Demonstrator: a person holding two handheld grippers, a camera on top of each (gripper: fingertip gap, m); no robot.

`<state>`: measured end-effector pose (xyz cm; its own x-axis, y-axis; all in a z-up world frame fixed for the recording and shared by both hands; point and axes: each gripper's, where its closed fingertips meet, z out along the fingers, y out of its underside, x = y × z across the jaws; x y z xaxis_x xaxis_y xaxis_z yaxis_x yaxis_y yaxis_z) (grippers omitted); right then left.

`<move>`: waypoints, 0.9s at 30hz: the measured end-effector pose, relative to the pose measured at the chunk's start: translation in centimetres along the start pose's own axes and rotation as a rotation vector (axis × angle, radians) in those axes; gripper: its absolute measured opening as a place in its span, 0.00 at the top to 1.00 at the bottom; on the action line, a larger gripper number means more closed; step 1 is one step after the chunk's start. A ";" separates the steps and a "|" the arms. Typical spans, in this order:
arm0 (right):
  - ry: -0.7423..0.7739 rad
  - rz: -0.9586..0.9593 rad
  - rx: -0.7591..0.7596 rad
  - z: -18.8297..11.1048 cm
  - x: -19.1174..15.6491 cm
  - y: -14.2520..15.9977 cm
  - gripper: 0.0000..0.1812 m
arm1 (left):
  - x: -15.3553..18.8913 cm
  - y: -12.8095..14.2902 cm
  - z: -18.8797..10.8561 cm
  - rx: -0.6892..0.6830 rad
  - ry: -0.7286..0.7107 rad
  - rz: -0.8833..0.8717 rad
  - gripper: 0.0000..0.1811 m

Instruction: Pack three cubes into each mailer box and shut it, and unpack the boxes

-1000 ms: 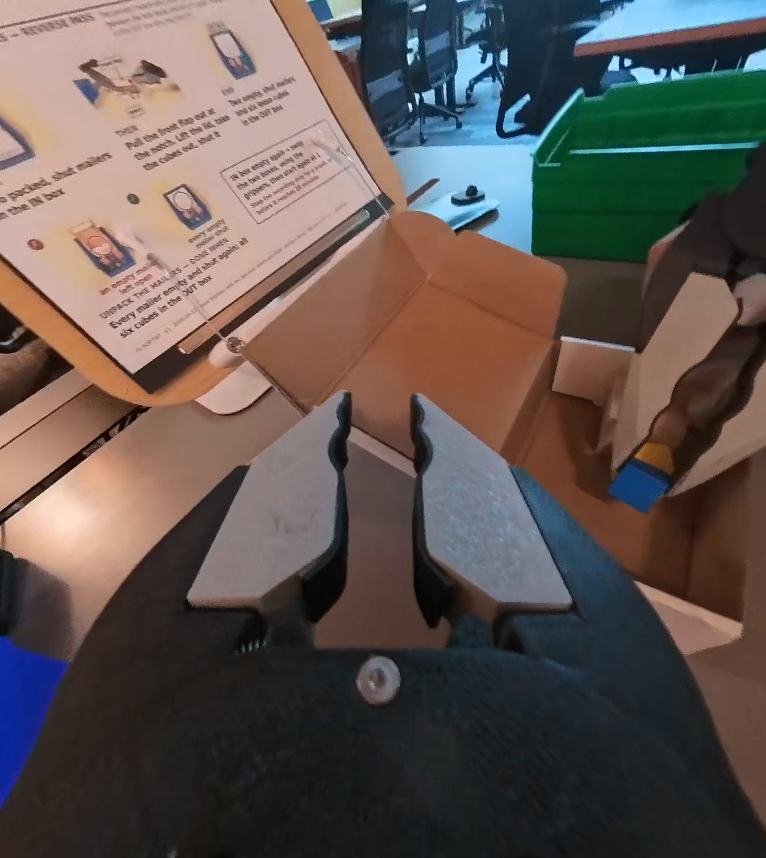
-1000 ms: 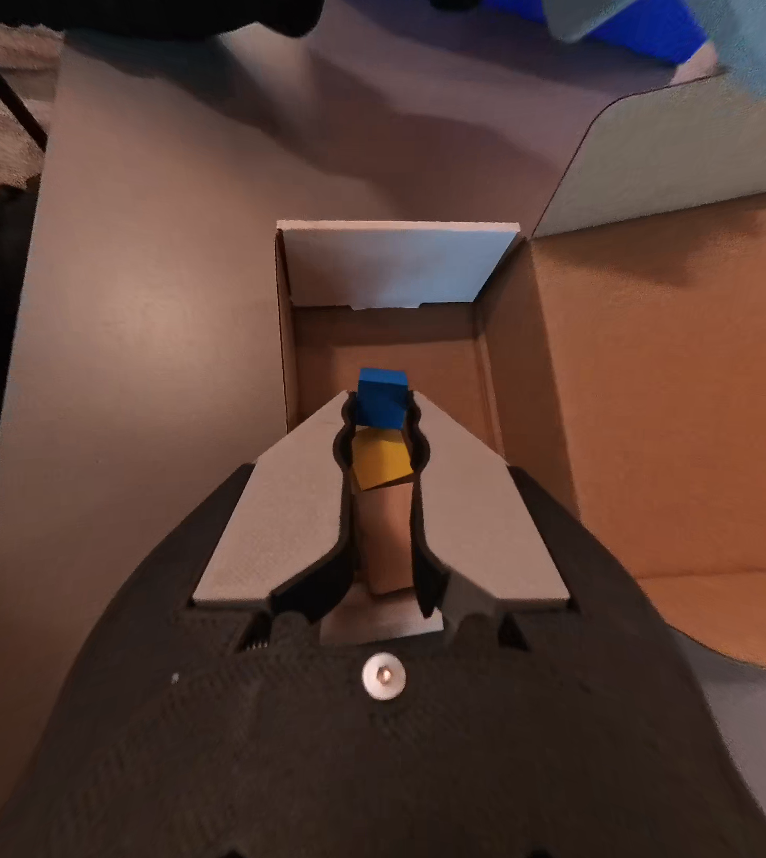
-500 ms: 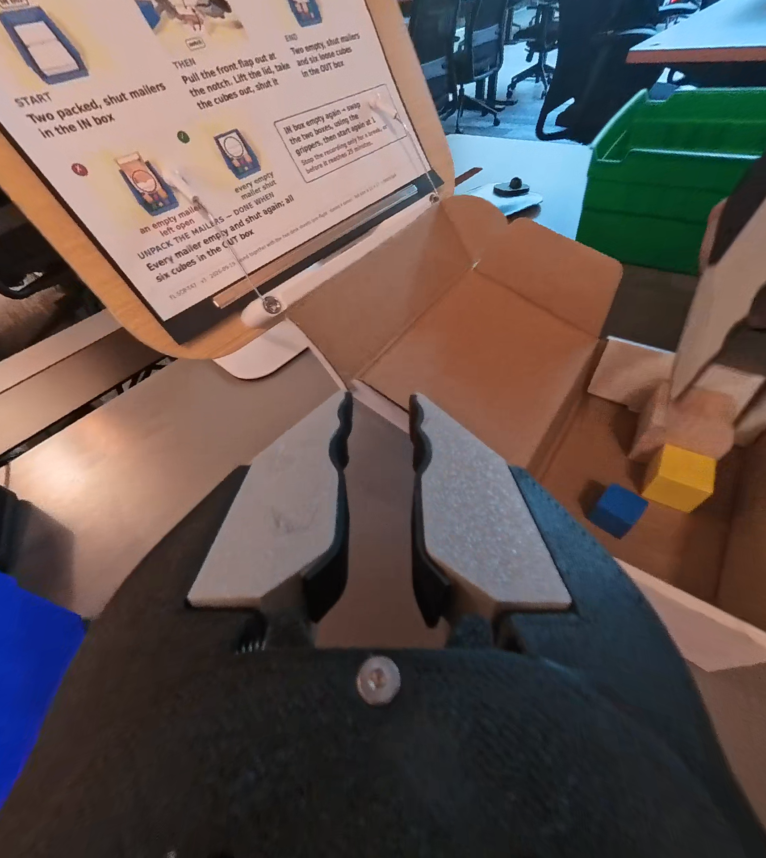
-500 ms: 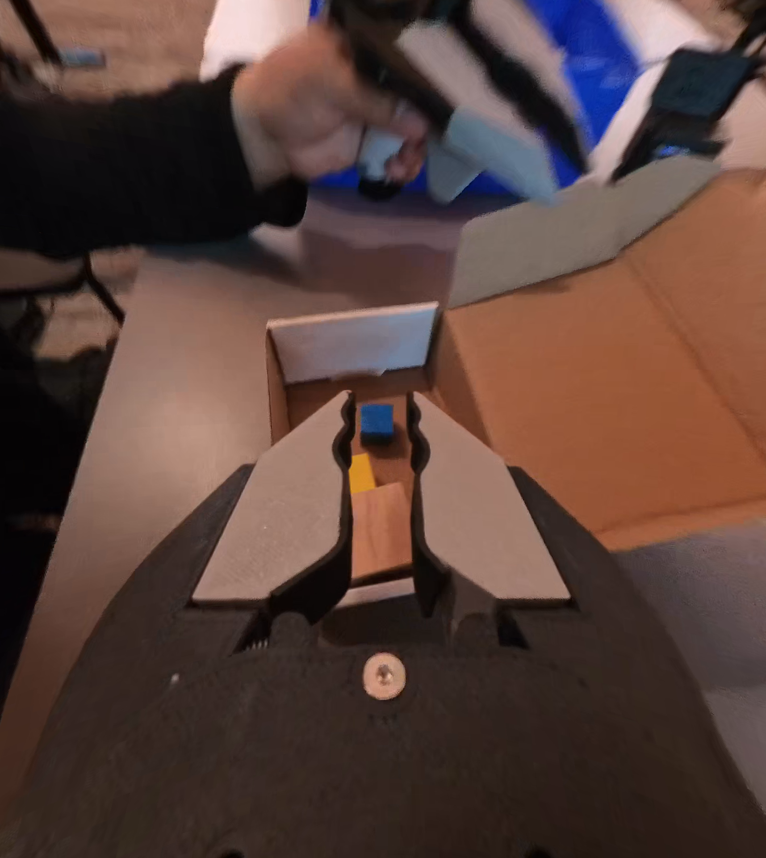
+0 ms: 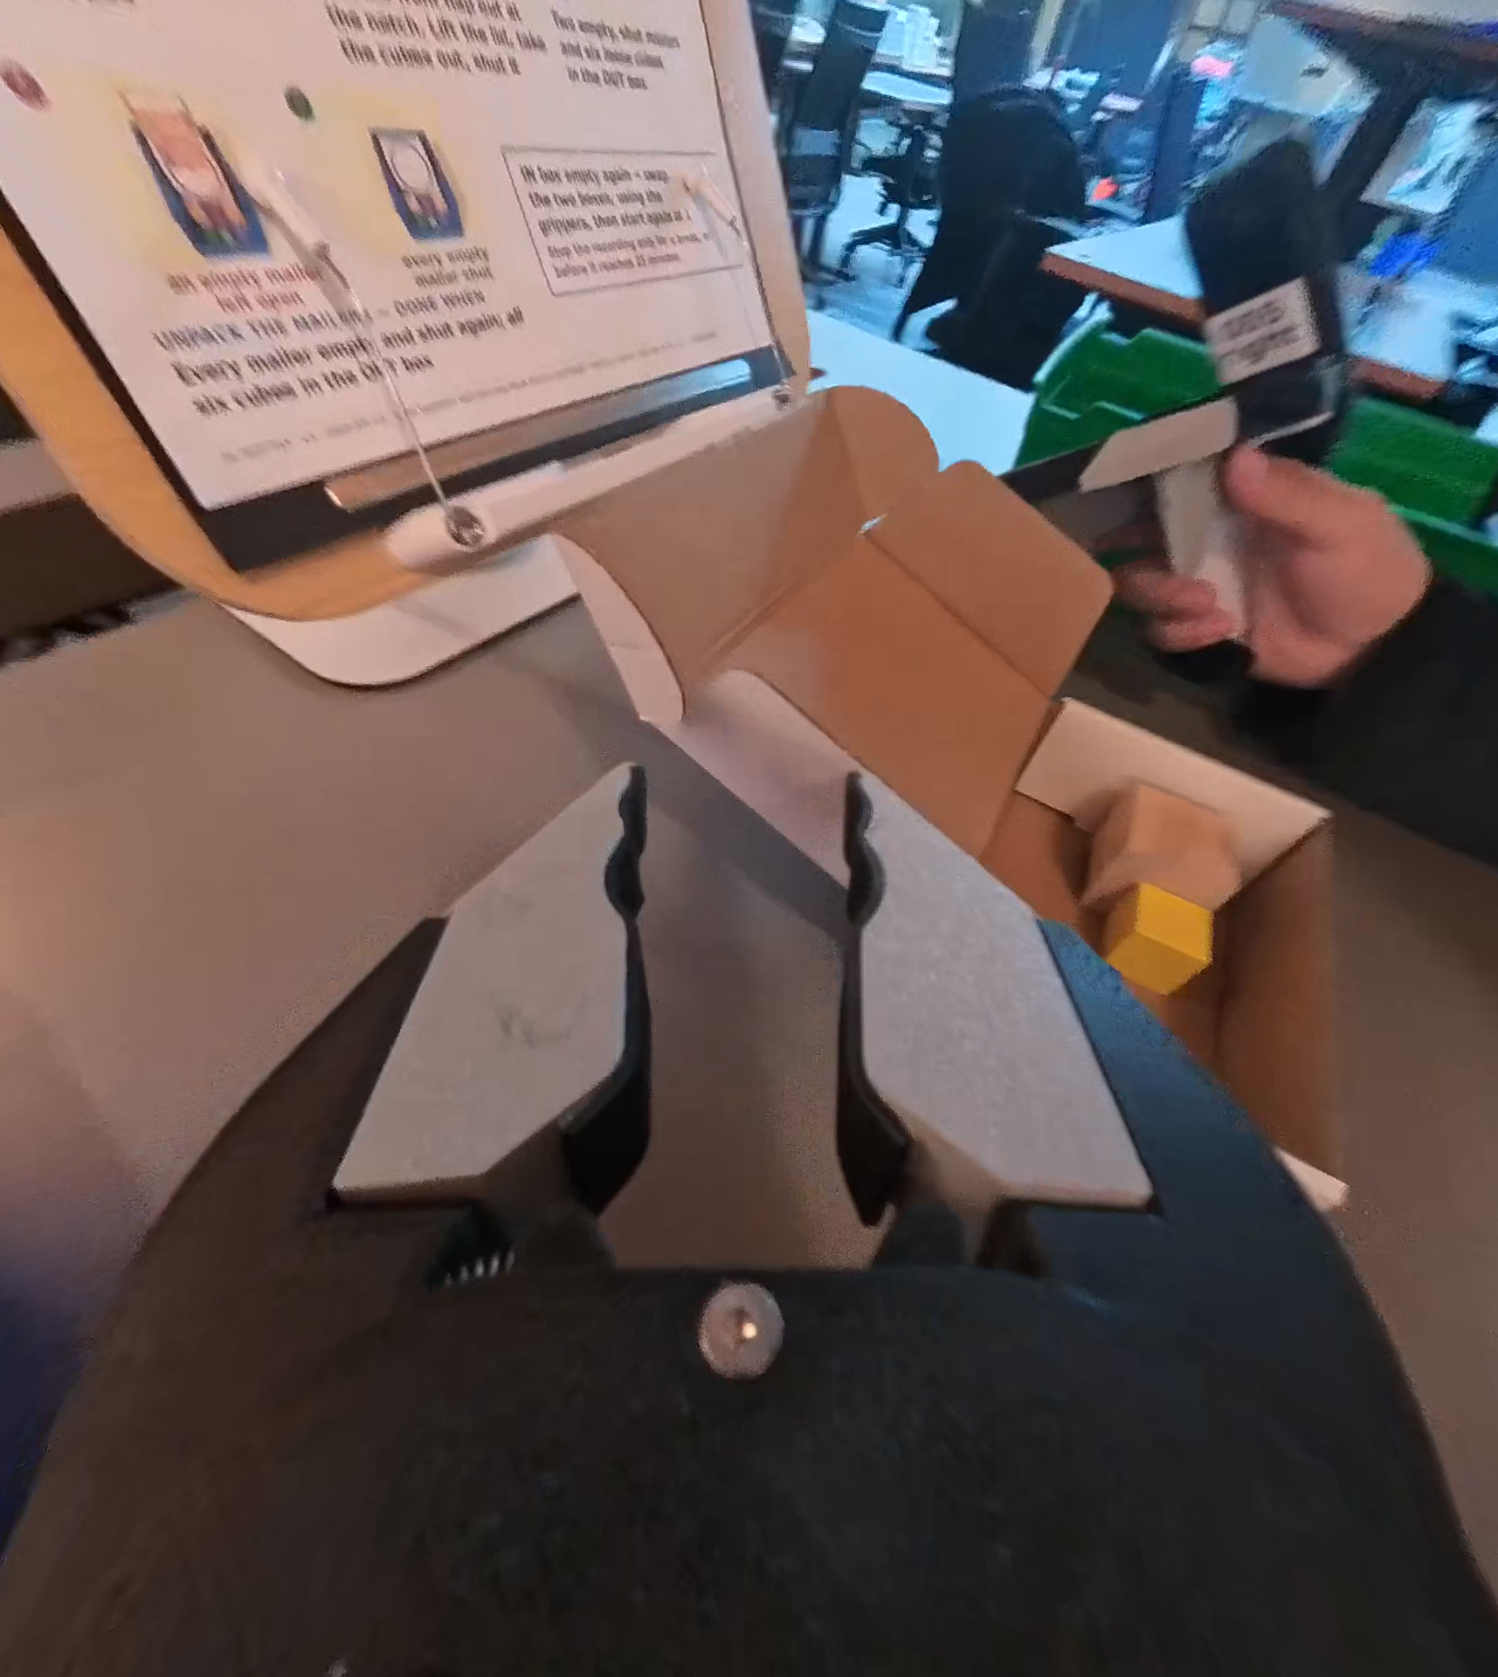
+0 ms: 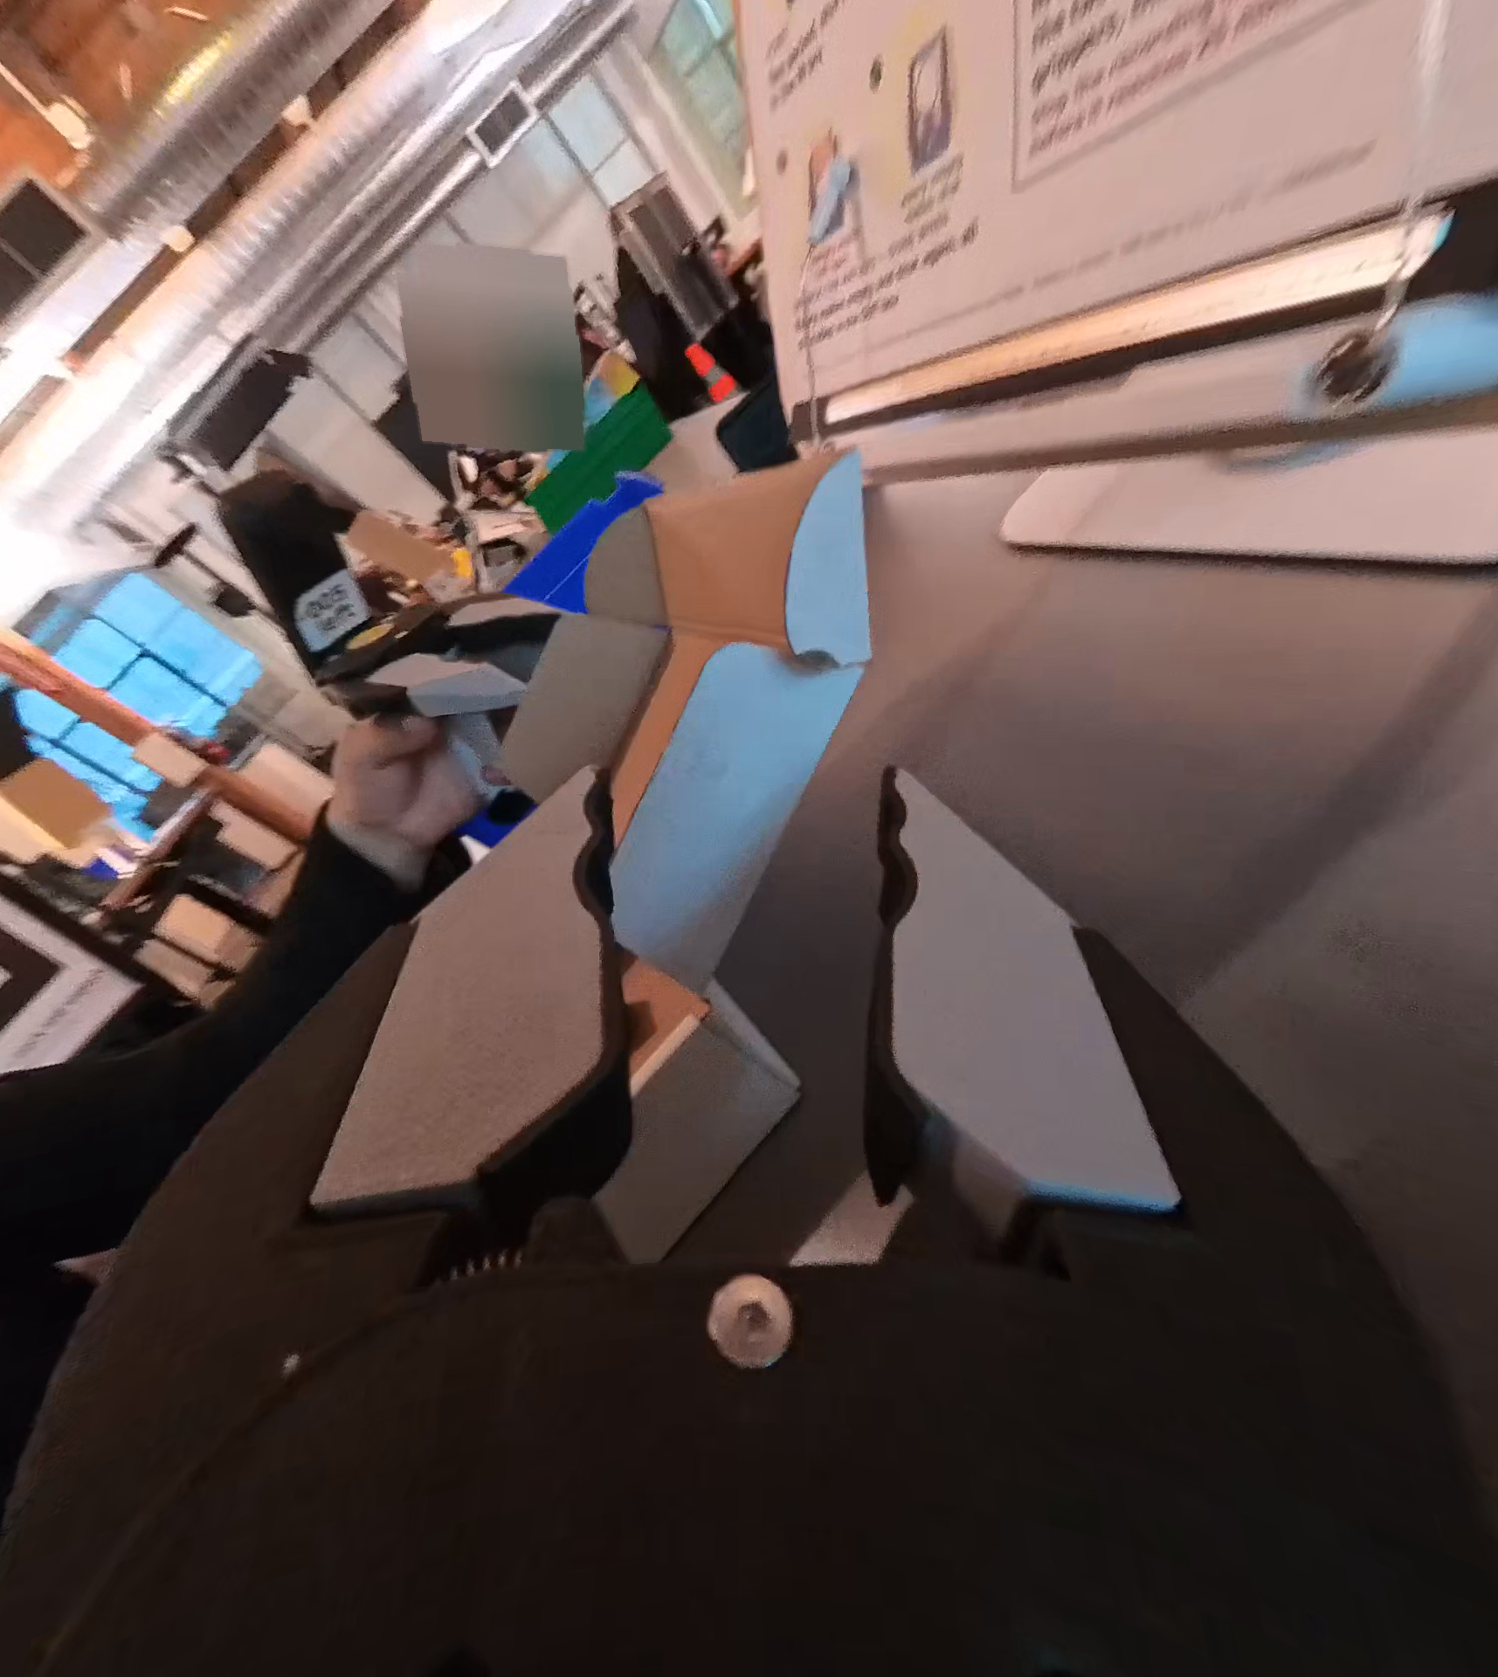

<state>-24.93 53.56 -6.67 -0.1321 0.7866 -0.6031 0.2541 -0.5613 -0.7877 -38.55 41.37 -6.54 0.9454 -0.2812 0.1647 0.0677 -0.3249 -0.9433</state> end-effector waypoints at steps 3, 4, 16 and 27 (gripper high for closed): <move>-0.047 0.041 -0.059 1.2 -0.2 1.4 0.68 | 0.4 0.5 0.4 0.010 0.098 -0.086 0.76; -0.087 0.066 -0.062 1.4 -0.7 1.6 0.68 | 0.5 0.7 0.5 0.006 0.120 -0.101 0.76; -0.146 -0.099 -0.153 1.8 -2.6 2.9 0.78 | 2.8 1.3 0.9 -0.014 0.279 -0.122 0.86; -0.063 -0.575 -0.232 1.0 -4.6 3.9 0.80 | 5.5 1.5 -0.8 -0.028 0.405 0.098 0.89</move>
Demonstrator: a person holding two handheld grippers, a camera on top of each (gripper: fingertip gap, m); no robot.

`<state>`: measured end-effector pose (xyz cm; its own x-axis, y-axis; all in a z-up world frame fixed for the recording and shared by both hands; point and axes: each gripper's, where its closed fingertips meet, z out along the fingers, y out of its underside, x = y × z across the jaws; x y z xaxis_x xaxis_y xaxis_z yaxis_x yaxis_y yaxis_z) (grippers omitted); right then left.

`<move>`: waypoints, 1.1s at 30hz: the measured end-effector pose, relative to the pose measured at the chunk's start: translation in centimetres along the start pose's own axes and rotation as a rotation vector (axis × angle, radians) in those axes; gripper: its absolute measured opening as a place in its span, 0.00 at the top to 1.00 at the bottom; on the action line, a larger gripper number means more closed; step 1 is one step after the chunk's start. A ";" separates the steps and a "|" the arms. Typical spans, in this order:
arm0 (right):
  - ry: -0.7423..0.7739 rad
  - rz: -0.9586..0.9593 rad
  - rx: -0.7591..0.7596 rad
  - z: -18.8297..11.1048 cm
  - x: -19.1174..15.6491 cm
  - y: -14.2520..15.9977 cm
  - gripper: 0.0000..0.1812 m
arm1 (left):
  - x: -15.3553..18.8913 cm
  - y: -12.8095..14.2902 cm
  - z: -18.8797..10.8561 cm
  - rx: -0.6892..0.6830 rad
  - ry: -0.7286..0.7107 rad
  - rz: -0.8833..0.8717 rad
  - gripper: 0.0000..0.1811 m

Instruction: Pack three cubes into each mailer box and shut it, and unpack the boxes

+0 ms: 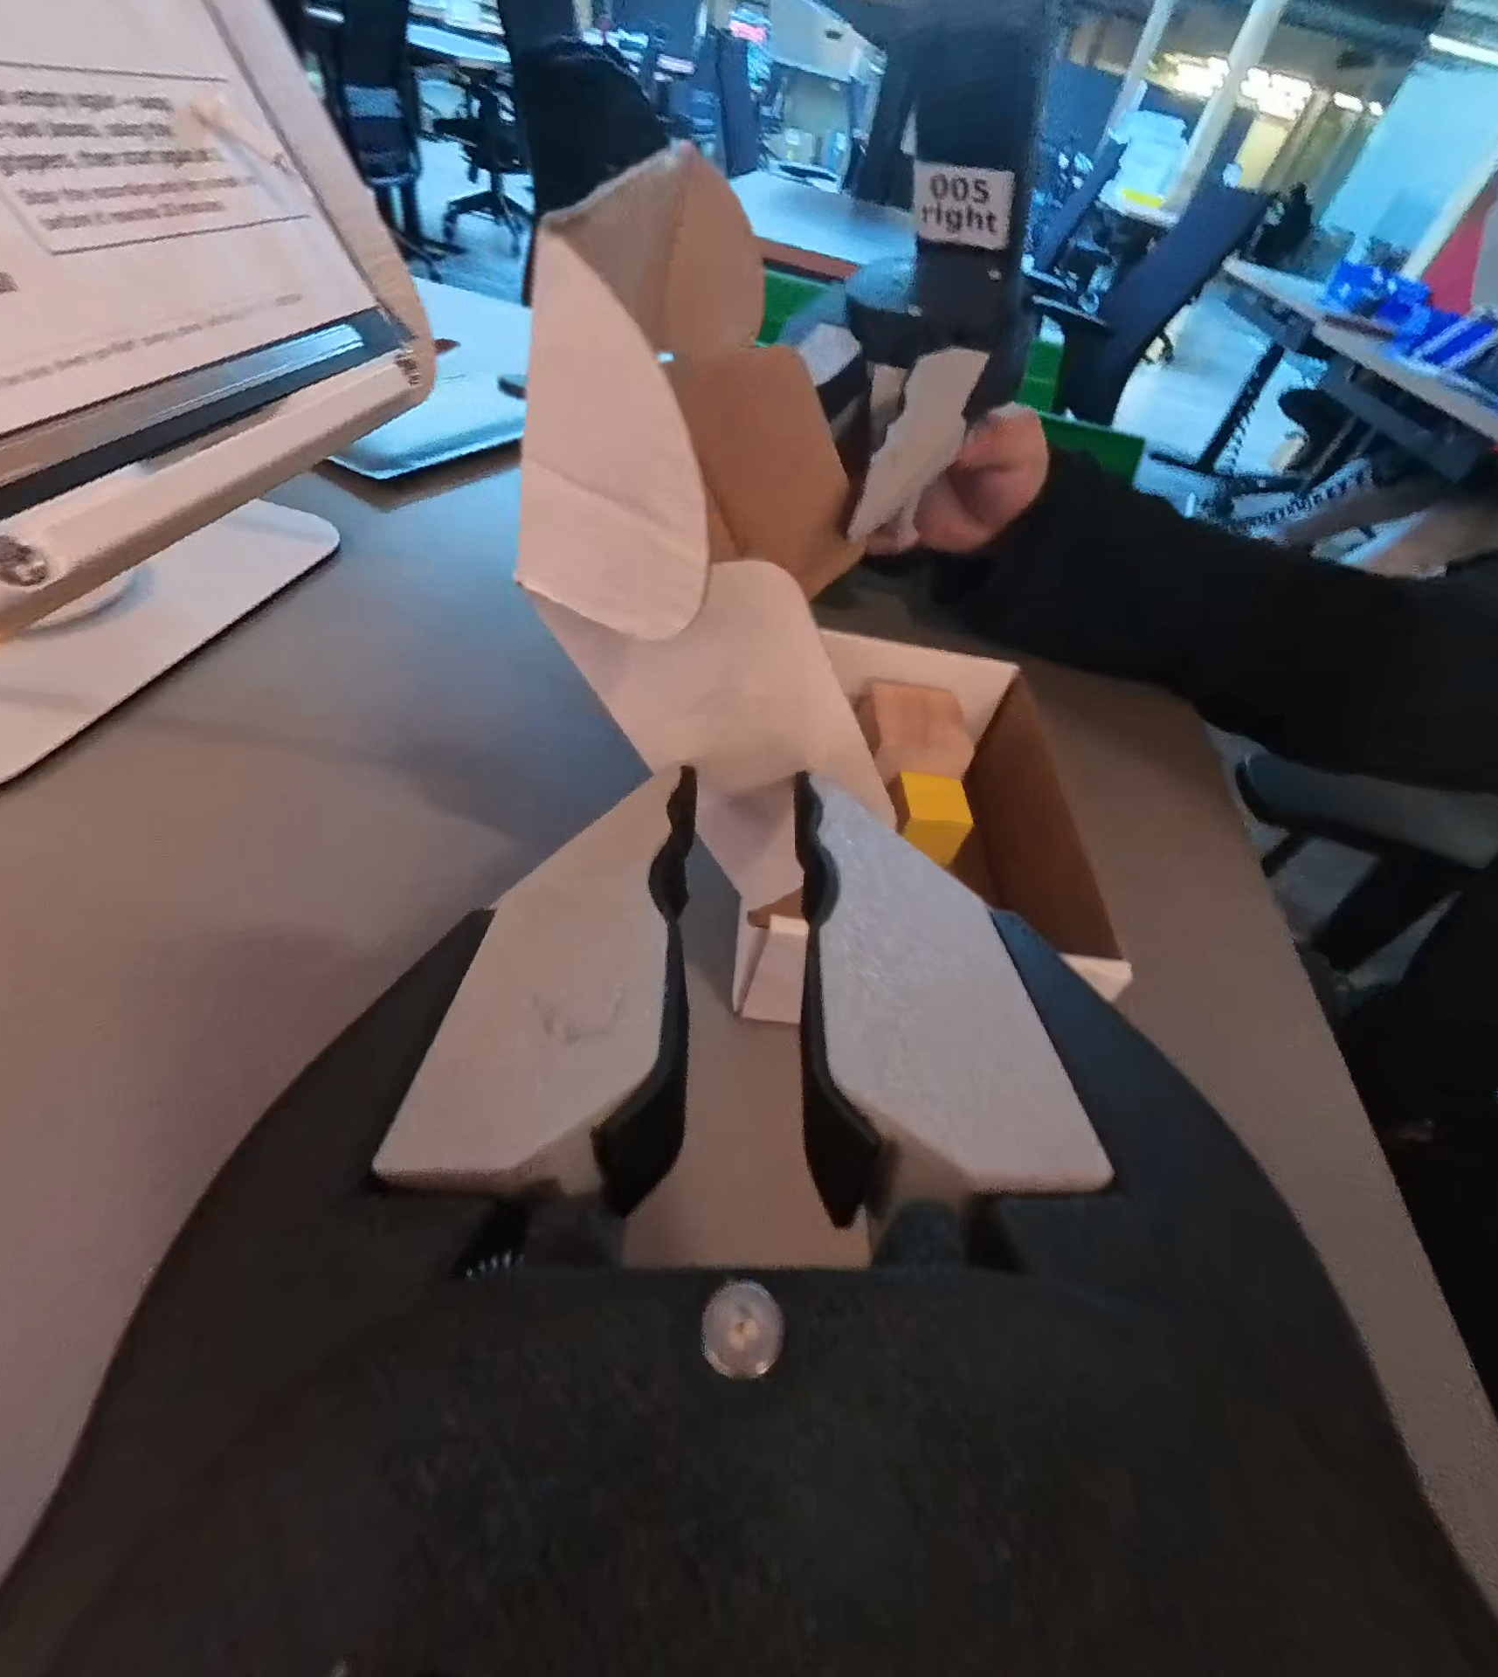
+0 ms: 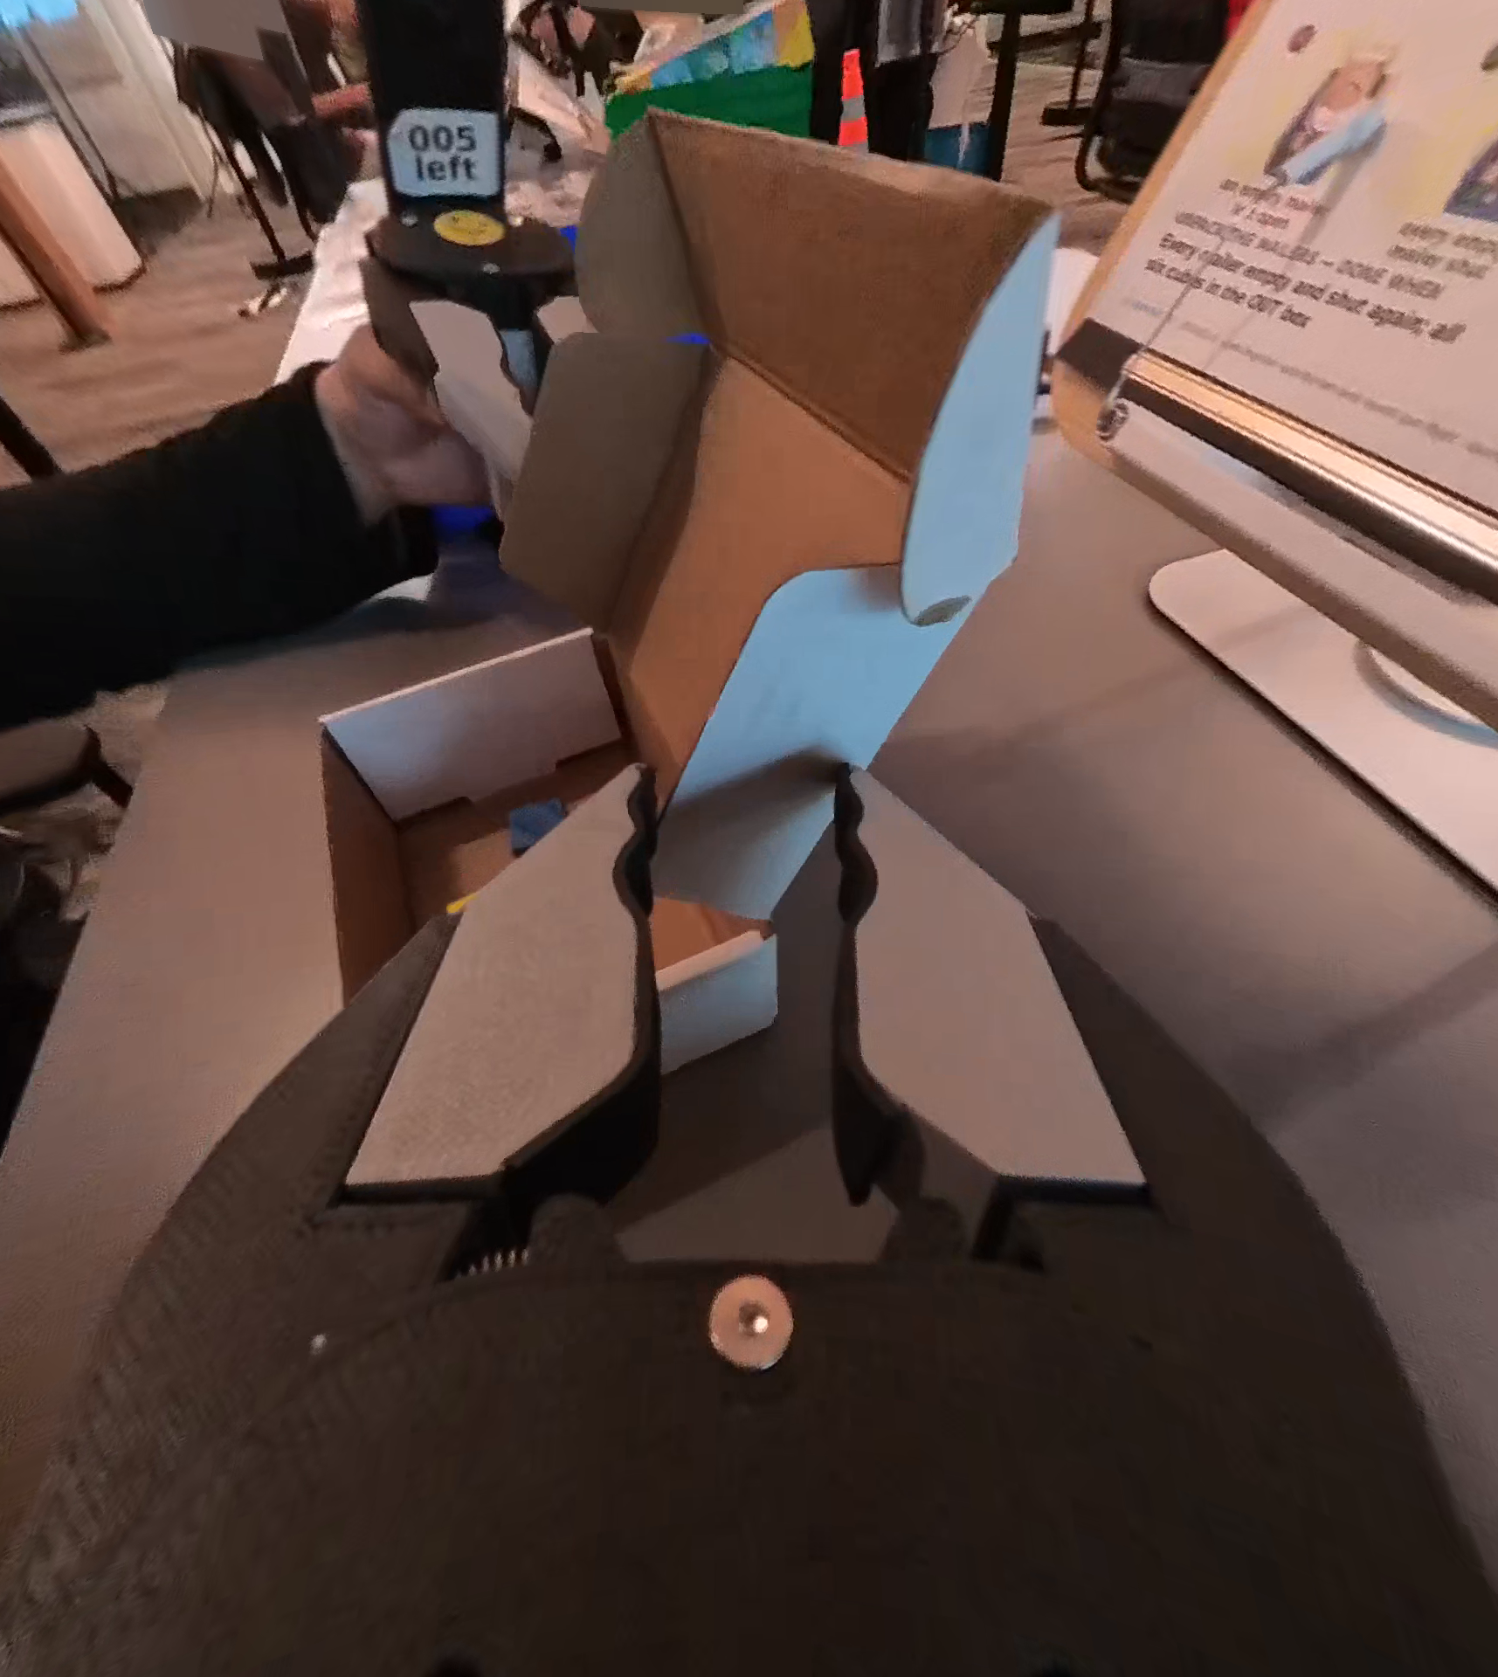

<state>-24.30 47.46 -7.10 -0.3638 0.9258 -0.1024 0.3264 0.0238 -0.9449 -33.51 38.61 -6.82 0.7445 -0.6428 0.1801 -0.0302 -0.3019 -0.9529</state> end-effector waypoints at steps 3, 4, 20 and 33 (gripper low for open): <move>-0.022 -0.040 -0.018 -0.5 -0.8 0.0 0.81 | 0.8 0.4 0.0 -0.031 0.019 0.057 0.89; -0.025 -0.051 -0.025 -0.6 -1.0 0.1 0.81 | 0.9 0.5 0.0 -0.039 0.016 0.075 0.89; 0.010 -0.268 -0.096 -1.5 -3.4 1.0 0.81 | 2.2 1.4 0.1 -0.109 -0.002 0.287 0.93; -0.067 -0.284 -0.150 -1.8 -4.9 2.3 0.80 | 2.7 4.2 0.6 -0.256 0.038 0.288 0.88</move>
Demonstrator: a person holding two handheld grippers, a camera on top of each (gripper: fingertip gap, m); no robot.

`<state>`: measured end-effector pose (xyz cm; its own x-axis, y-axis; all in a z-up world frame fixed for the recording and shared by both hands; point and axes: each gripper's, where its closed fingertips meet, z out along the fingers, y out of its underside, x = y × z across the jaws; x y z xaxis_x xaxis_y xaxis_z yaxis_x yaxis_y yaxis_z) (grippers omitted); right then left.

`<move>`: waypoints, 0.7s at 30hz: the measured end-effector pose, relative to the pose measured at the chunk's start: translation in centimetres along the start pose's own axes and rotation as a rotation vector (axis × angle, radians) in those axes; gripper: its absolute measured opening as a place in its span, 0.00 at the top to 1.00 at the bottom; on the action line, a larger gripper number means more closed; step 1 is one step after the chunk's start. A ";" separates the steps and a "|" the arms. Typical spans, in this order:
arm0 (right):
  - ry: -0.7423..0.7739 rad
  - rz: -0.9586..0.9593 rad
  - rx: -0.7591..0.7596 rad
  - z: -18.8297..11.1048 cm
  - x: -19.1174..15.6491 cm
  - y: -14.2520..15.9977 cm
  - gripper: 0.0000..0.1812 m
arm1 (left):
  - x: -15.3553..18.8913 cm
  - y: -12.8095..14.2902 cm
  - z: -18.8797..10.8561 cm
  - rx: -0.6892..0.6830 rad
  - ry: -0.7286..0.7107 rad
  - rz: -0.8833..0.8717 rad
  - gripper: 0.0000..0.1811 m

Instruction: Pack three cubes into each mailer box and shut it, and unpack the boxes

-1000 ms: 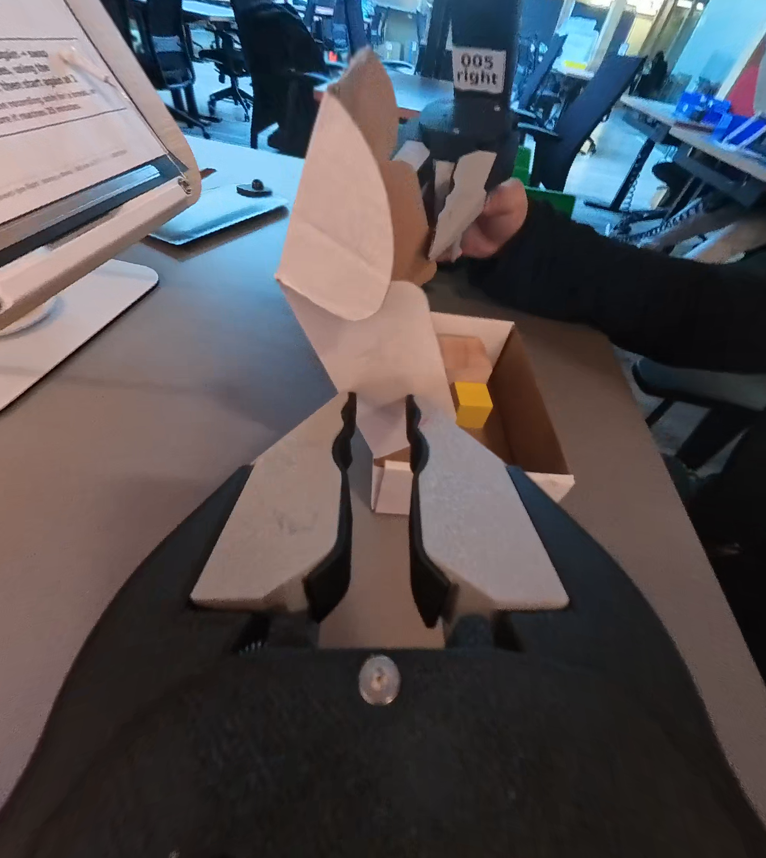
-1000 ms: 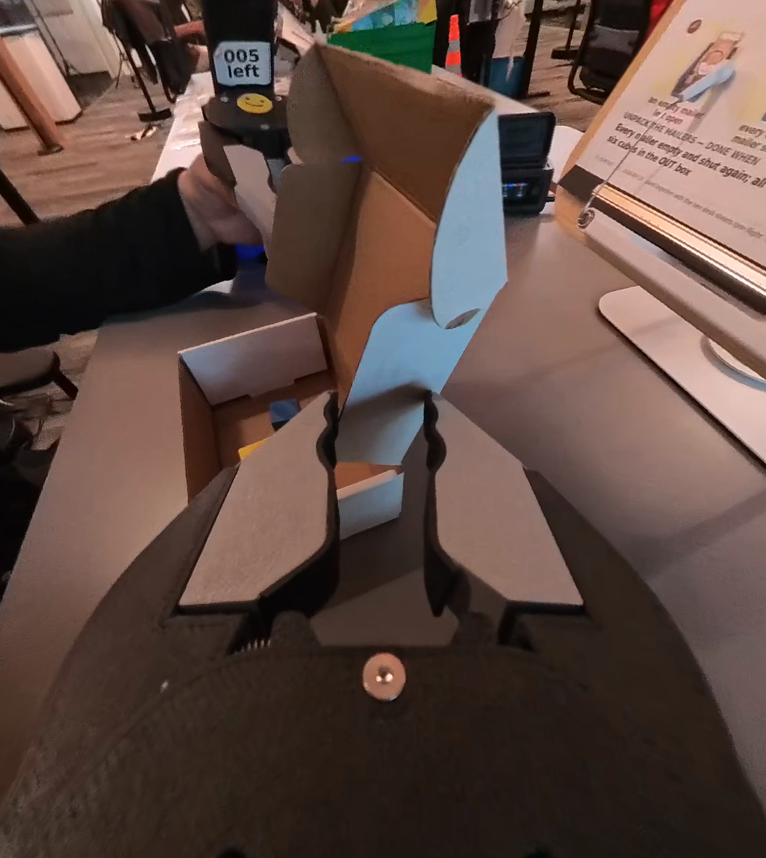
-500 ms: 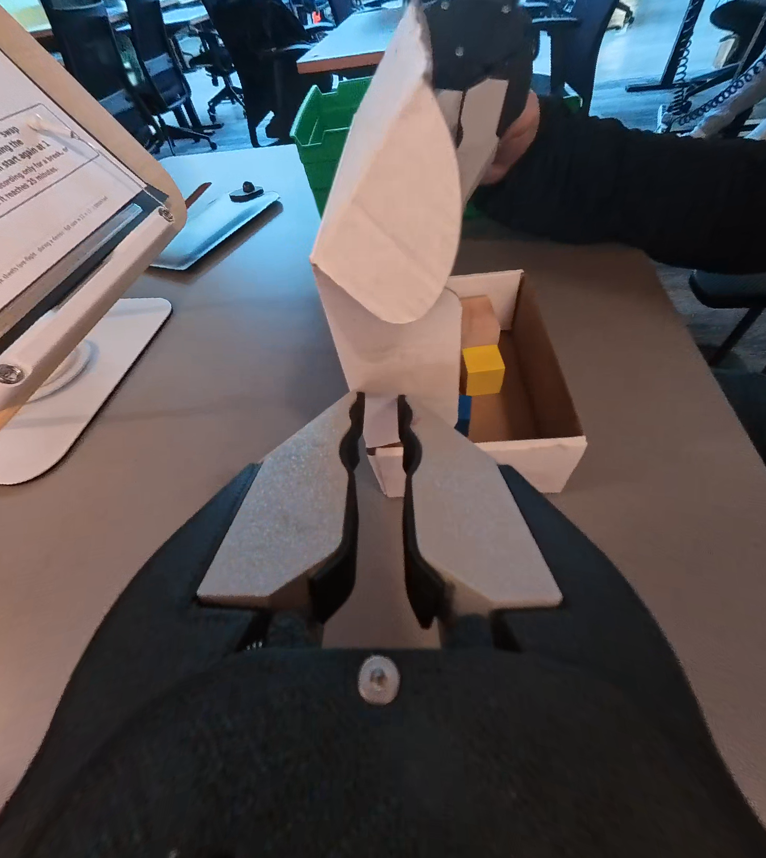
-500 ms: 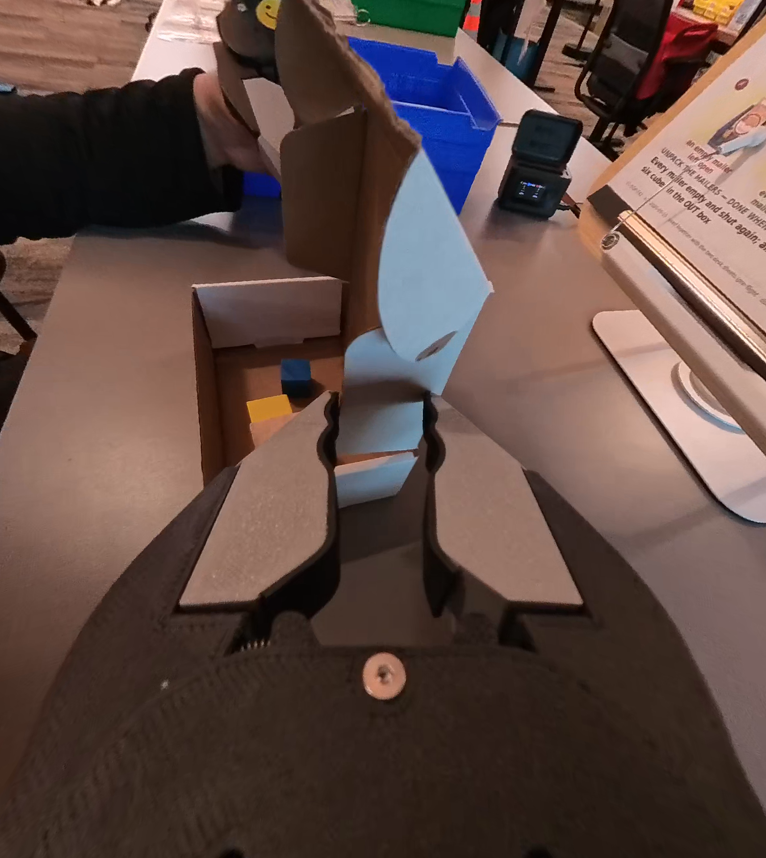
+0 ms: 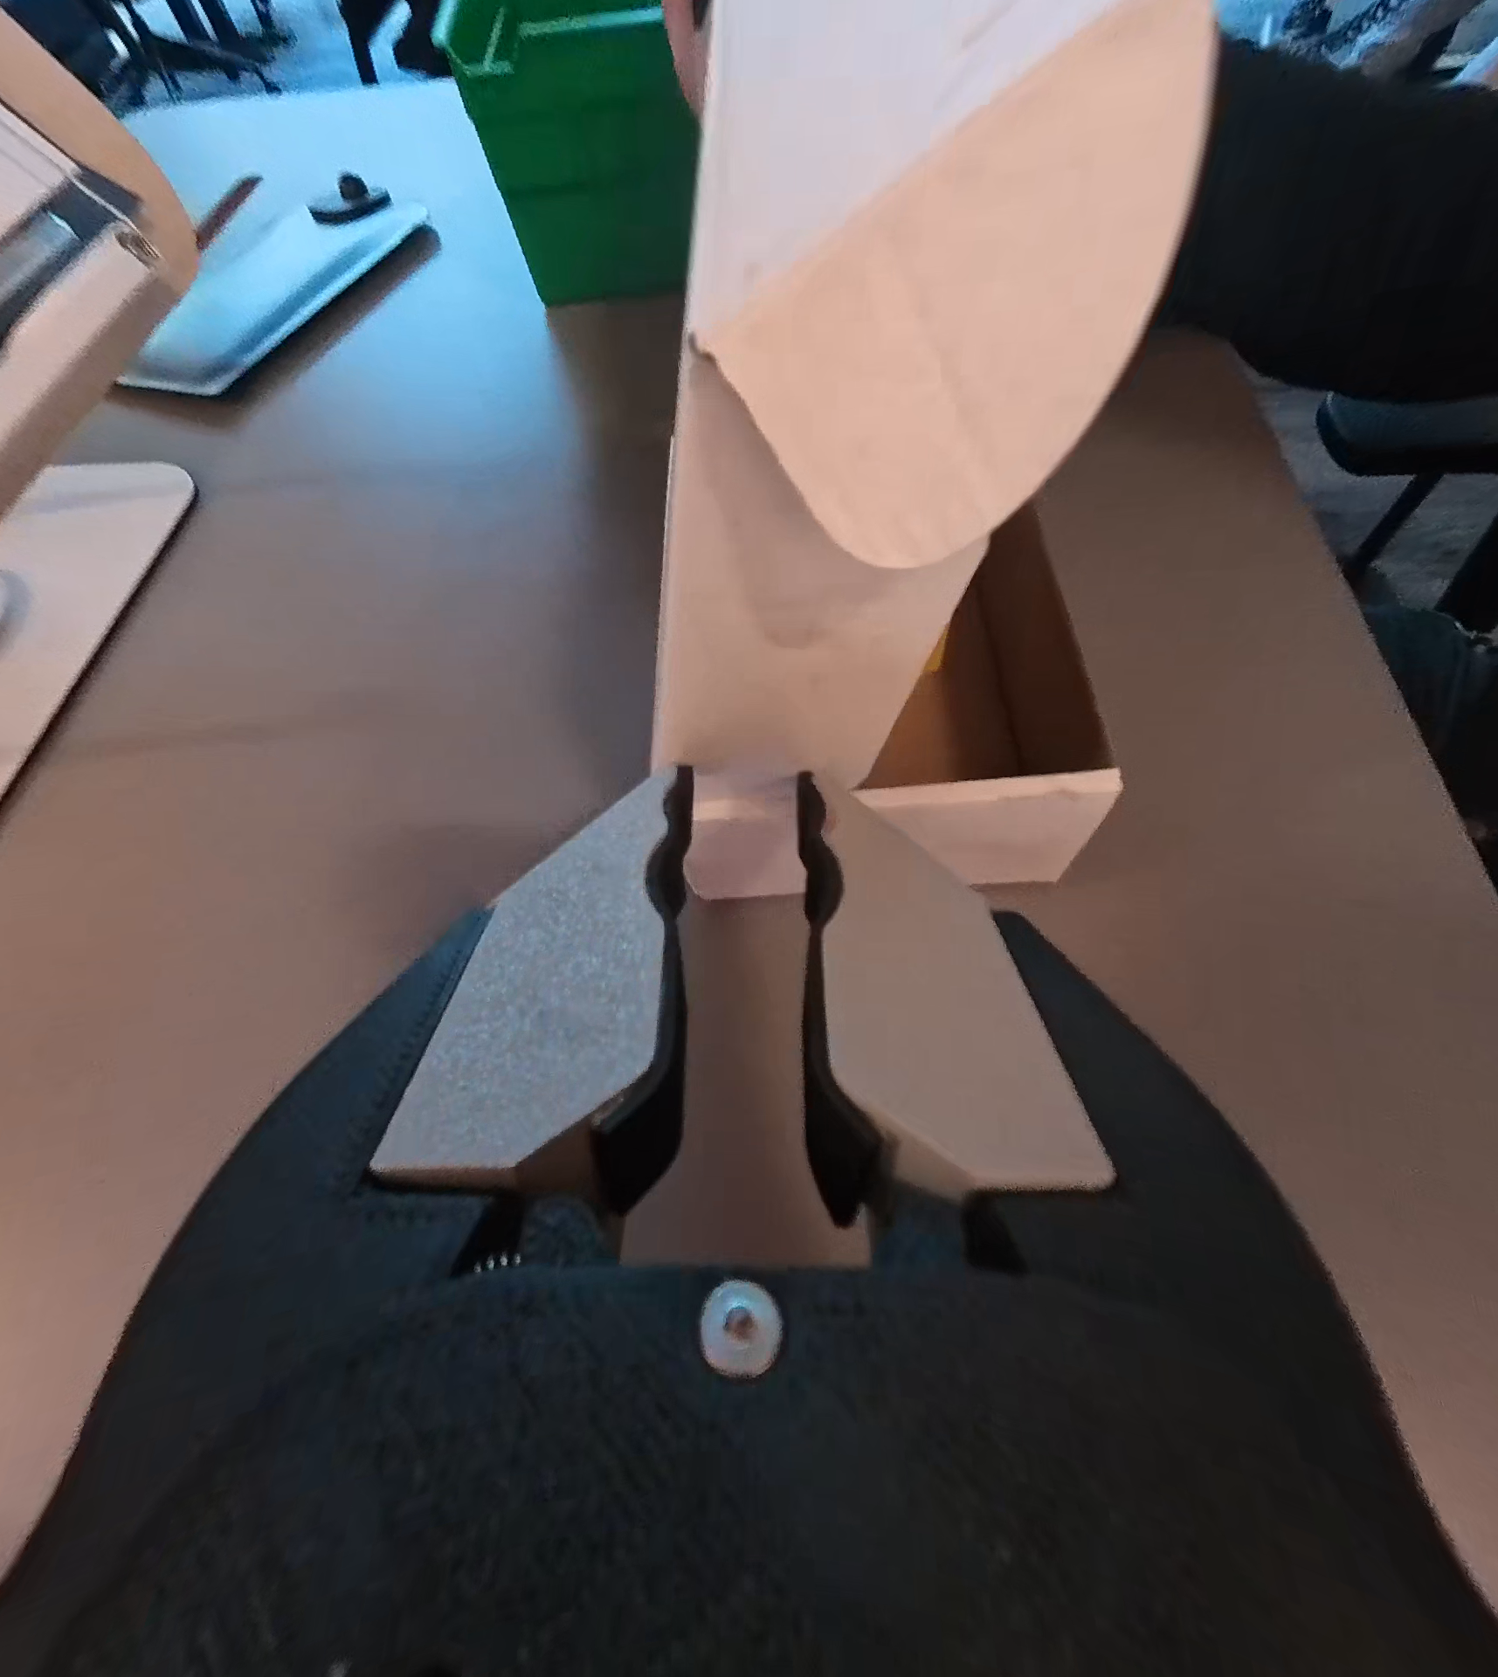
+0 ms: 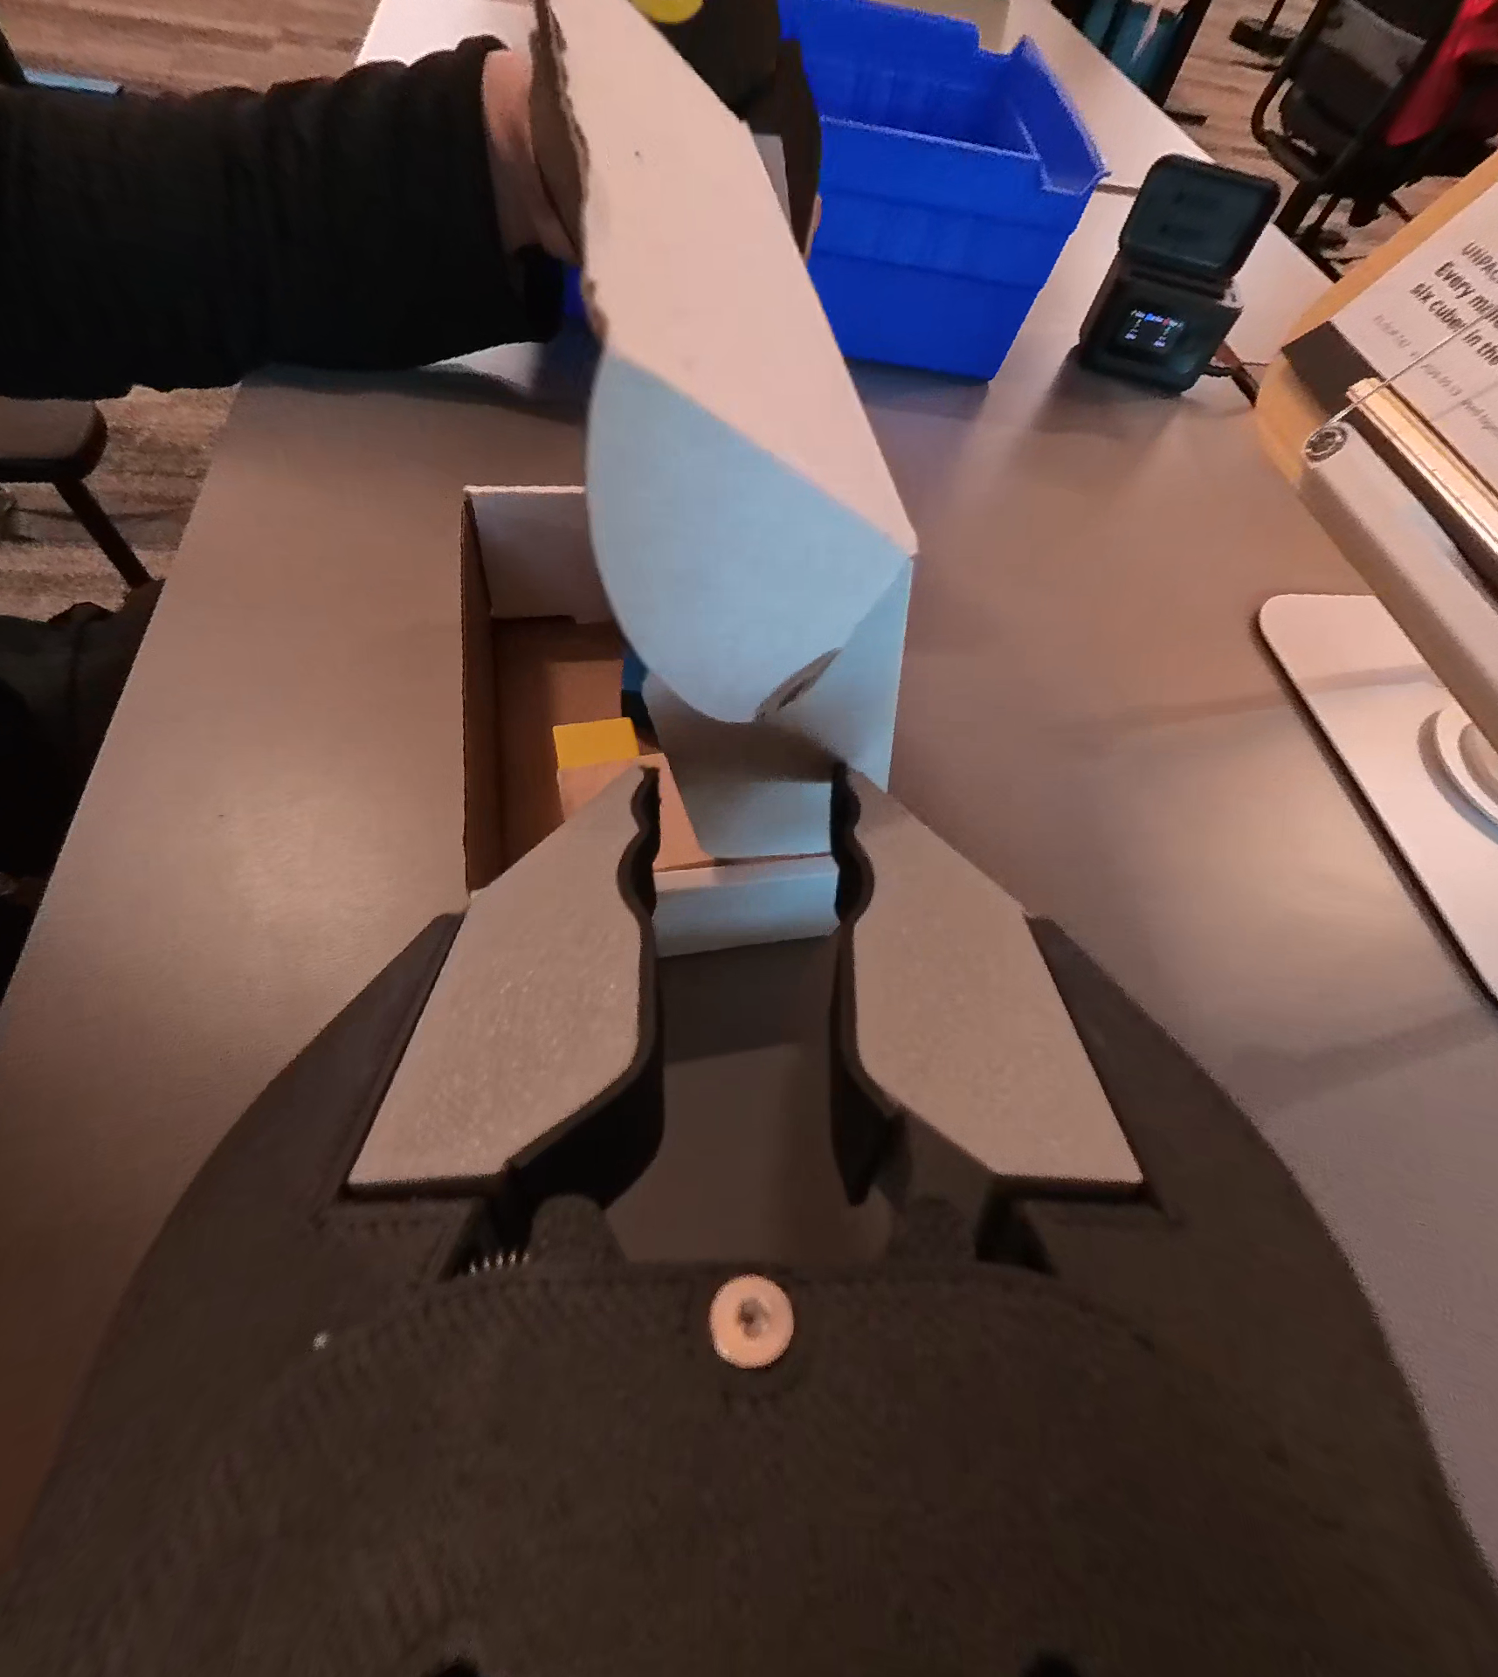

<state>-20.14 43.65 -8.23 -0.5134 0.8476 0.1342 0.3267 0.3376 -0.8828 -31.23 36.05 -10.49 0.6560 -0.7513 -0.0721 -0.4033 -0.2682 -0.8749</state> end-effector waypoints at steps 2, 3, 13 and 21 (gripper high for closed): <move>0.000 0.004 -0.003 0.1 0.0 0.1 0.81 | -0.1 0.2 0.2 -0.010 -0.006 -0.005 0.89; 0.004 0.004 -0.003 0.1 0.0 0.1 0.82 | -0.2 0.2 0.2 -0.014 -0.011 -0.004 0.90; 0.041 -0.040 -0.043 0.4 0.1 0.6 0.83 | -1.0 0.3 0.3 -0.026 -0.073 -0.014 0.95; 0.046 -0.062 -0.108 0.7 0.1 1.7 0.82 | -0.9 0.5 0.6 -0.049 -0.096 0.030 0.90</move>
